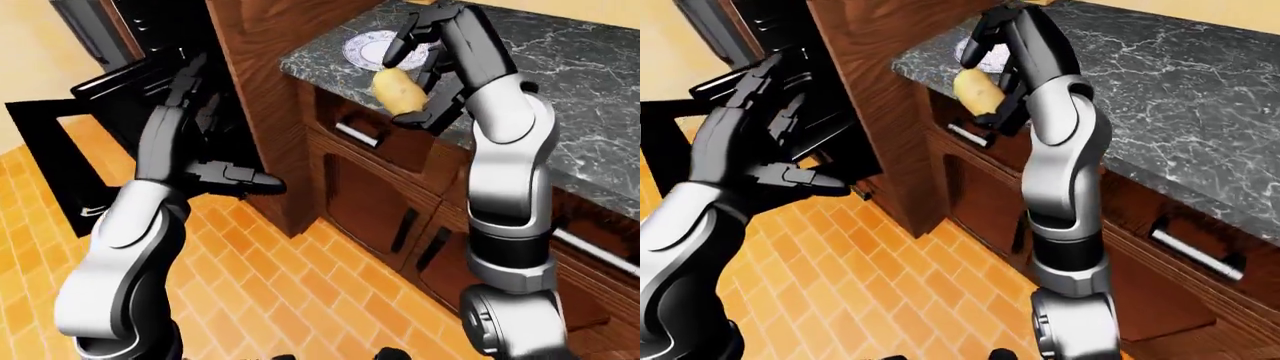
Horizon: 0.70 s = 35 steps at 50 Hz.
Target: Pick the potato from the oven and place it on the plate on the counter.
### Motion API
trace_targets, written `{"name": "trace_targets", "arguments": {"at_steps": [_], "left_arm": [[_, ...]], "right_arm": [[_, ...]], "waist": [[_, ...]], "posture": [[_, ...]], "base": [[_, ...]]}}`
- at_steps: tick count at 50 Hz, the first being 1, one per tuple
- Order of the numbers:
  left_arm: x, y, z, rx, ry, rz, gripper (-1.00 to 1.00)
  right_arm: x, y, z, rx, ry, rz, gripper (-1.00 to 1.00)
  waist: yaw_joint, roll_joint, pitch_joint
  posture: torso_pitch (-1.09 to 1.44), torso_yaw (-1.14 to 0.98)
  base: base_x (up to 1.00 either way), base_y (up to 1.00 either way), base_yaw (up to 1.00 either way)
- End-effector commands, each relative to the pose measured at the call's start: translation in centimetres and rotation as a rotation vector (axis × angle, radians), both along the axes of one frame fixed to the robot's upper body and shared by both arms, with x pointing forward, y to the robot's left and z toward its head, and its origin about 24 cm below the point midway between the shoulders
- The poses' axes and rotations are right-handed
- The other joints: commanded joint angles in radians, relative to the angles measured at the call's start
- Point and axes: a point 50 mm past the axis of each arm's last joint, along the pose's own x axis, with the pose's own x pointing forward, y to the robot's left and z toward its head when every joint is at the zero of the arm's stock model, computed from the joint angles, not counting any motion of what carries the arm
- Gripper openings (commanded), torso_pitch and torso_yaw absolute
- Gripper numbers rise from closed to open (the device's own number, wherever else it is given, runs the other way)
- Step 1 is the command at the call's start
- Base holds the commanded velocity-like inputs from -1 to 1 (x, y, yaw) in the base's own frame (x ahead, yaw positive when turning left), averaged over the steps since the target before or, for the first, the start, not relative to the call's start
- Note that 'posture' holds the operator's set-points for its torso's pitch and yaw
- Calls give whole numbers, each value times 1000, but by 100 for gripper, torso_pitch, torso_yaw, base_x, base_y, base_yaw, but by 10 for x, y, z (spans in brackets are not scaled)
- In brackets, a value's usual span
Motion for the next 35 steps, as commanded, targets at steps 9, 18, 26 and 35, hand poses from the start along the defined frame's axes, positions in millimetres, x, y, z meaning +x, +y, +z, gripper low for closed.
{"name": "trace_targets", "arguments": {"at_steps": [9, 18, 26, 35], "left_arm": [[-4, 4, 14, 1, -84, 4, 100], [-4, 6, 13, -6, -87, 11, 100], [-3, 6, 14, -8, -88, 10, 100], [-4, 5, 16, -6, -91, 5, 100]], "right_arm": [[-9, -2, 29, 3, -104, -7, -100], [-8, -1, 30, -7, -106, 0, -100], [-6, 3, 29, -2, -104, 16, -100], [-7, 4, 32, -4, -109, 18, -100]], "waist": [[-35, -76, -34], [-28, -24, -37], [-30, -28, -60], [-69, 47, -73]], "posture": [[140, 0], [140, 0], [140, 0], [140, 0]], "base": [[10, -31, 0], [36, -25, 0], [43, -9, 0], [20, 0, 0]]}}
